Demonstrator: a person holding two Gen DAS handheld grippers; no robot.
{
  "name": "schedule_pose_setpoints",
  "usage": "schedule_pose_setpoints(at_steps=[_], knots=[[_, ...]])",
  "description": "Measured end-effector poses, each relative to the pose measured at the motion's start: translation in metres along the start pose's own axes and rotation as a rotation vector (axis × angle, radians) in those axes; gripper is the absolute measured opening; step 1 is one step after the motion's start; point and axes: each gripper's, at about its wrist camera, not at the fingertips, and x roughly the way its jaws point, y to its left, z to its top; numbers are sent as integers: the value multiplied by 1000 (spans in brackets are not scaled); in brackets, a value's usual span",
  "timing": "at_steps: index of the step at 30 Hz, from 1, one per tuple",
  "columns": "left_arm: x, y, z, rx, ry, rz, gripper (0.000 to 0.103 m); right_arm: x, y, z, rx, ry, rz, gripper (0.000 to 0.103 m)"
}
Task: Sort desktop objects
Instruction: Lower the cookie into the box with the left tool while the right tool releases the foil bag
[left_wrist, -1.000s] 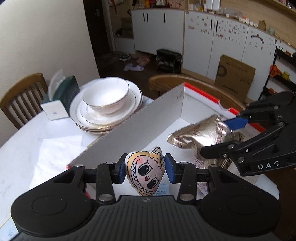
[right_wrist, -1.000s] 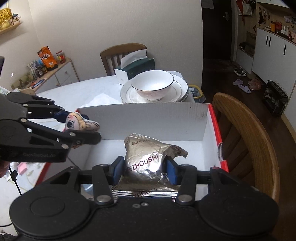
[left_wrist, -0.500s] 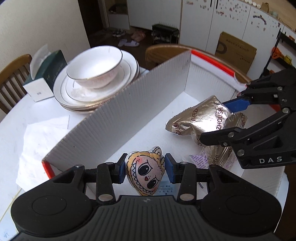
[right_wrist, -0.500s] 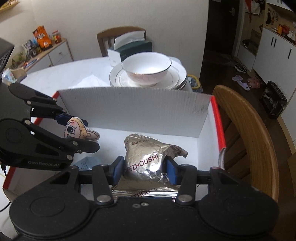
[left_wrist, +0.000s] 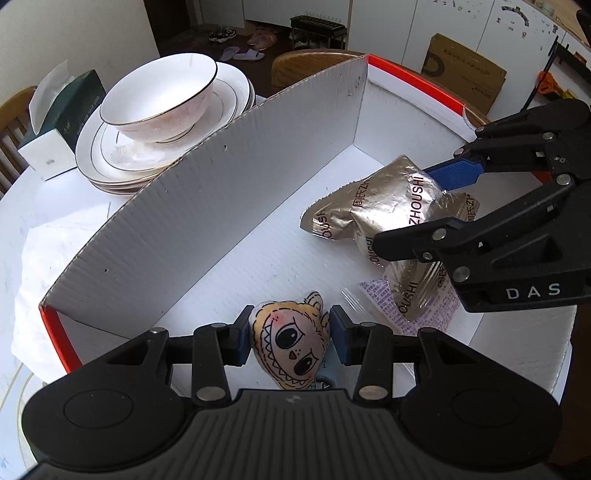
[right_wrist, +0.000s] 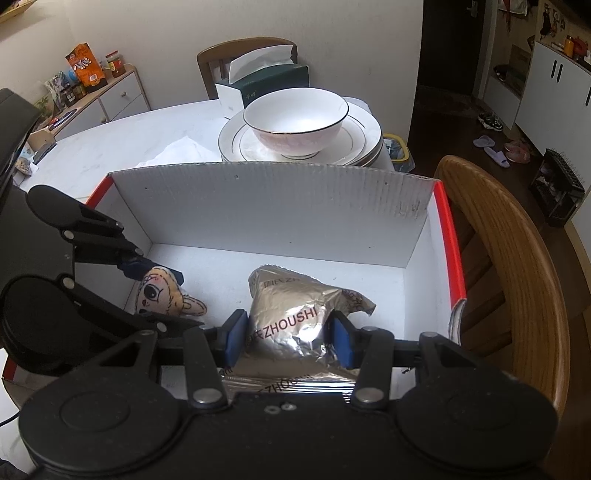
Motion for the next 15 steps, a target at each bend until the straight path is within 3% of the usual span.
schedule_pose_setpoints(at_steps=[6,11,14,15], knots=[[-1,4,-1,-29,-7,-7,45,3,1,2,-4,2,0,49],[-7,3,-2,-32,-28,-2,56,4,1,4,0,6,1,49],[-13,3,-3,-37,-47,-6,57,2,2,5,-13,1,-2,51],[-15,3,-4,-41,-54,-10,57,1,2,5,-15,-2,-1,57]])
